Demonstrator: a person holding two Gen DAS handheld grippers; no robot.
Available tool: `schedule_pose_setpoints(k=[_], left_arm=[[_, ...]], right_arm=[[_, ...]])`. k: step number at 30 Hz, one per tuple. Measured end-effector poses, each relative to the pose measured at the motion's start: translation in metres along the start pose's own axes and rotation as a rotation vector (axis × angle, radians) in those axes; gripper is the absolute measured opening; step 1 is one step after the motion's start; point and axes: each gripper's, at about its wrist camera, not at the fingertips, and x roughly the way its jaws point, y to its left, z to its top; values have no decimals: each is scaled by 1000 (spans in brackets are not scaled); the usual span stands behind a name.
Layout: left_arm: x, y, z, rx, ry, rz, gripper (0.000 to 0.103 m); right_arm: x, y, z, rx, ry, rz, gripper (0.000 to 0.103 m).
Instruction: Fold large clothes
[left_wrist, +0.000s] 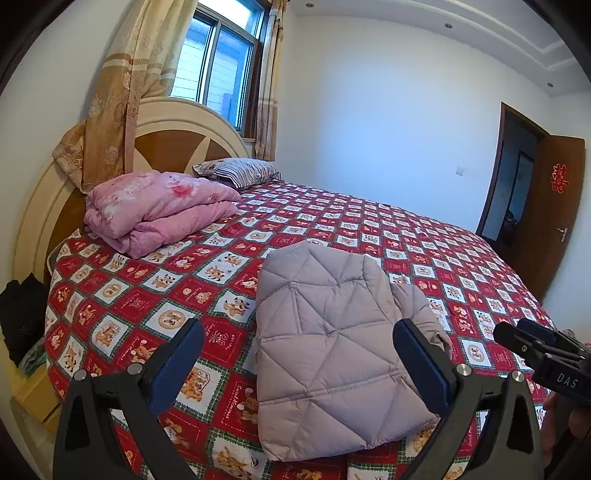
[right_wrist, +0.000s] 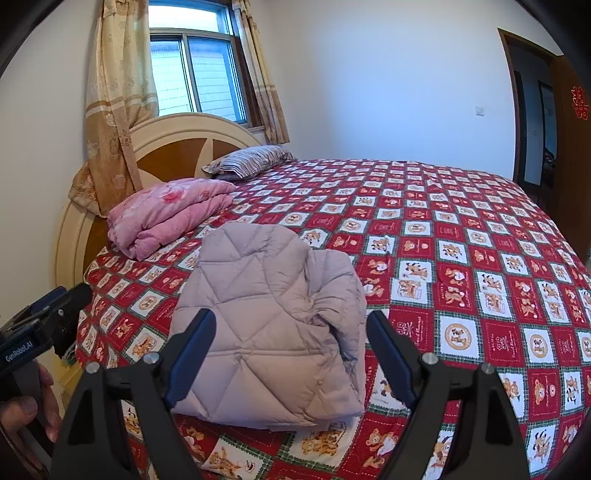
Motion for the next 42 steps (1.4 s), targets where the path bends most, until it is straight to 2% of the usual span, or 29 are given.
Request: schedule_pose_setpoints(k=[42], left_arm=[[4,0,-7,6,19,23,102]], right_arm=[[3,12,-7,2,9,21,86]])
